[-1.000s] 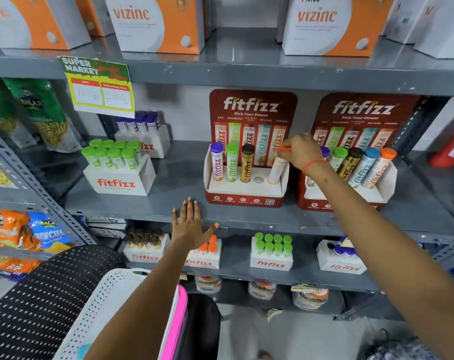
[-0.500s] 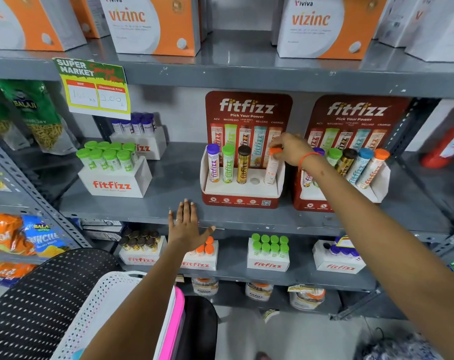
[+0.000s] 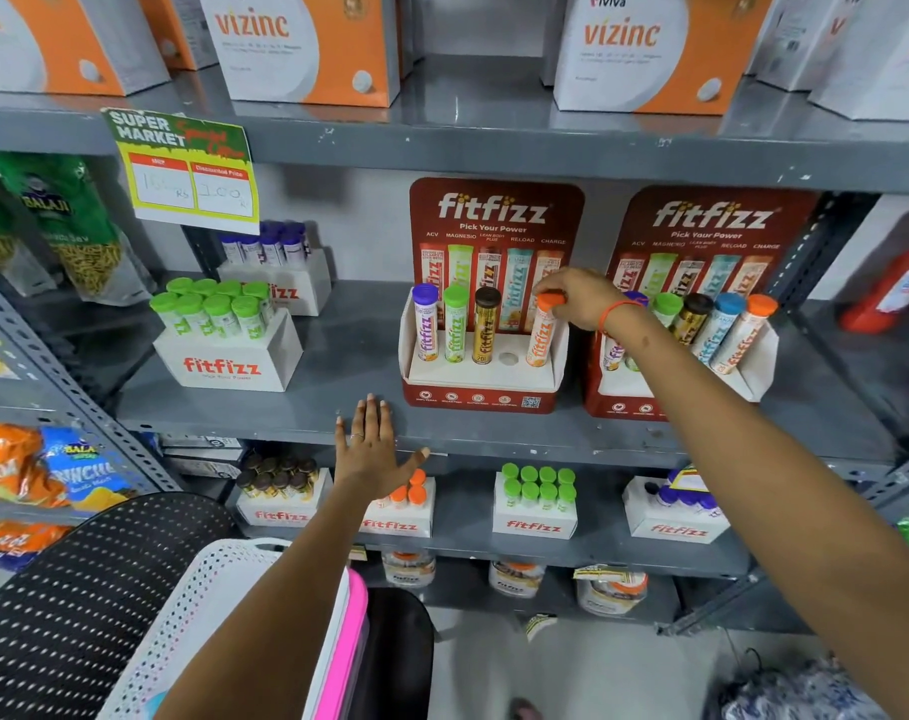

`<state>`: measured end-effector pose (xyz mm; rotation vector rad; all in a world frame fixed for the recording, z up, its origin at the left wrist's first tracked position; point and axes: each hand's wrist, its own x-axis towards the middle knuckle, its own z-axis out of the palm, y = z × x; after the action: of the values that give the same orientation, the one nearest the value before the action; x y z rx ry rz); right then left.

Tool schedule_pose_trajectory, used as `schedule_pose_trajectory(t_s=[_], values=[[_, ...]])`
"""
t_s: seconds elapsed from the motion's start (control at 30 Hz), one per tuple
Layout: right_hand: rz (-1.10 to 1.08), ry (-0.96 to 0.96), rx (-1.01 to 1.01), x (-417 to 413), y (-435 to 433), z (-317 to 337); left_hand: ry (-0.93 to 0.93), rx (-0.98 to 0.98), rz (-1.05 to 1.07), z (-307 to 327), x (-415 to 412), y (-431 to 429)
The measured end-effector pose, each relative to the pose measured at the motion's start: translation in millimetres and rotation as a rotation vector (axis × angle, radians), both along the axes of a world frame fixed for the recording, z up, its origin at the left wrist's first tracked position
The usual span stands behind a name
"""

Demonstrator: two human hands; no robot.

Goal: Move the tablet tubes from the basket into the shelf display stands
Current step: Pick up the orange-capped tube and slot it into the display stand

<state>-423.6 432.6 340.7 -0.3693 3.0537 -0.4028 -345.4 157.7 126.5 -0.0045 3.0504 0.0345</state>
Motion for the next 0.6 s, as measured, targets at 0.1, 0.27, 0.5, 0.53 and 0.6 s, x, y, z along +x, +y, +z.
schedule_pose_trajectory(t_s=[0.1,0.27,0.5,0.53,0.6], values=[[0.009,0.011,-0.012,-2.6,0.9,-0.7,0.006,0.003,0.001,1.8,-0.4,-1.0],[0.022,0.005,-0.010,1.9,-5.2,-4.7,-0.008,0.070,0.007,5.8,3.3,-3.6],[0.143,0.517,-0.383,62.1,-101.6,-63.8,0.389,0.337,0.120,5.6,73.9,-44.2],[0.196,0.517,-0.458,76.8,-123.6,-80.2,0.431,0.345,0.160,2.6,90.5,-53.3],[0.294,0.438,-0.544,106.5,-168.4,-115.7,0.467,0.358,0.260,-6.4,125.4,-71.6]])
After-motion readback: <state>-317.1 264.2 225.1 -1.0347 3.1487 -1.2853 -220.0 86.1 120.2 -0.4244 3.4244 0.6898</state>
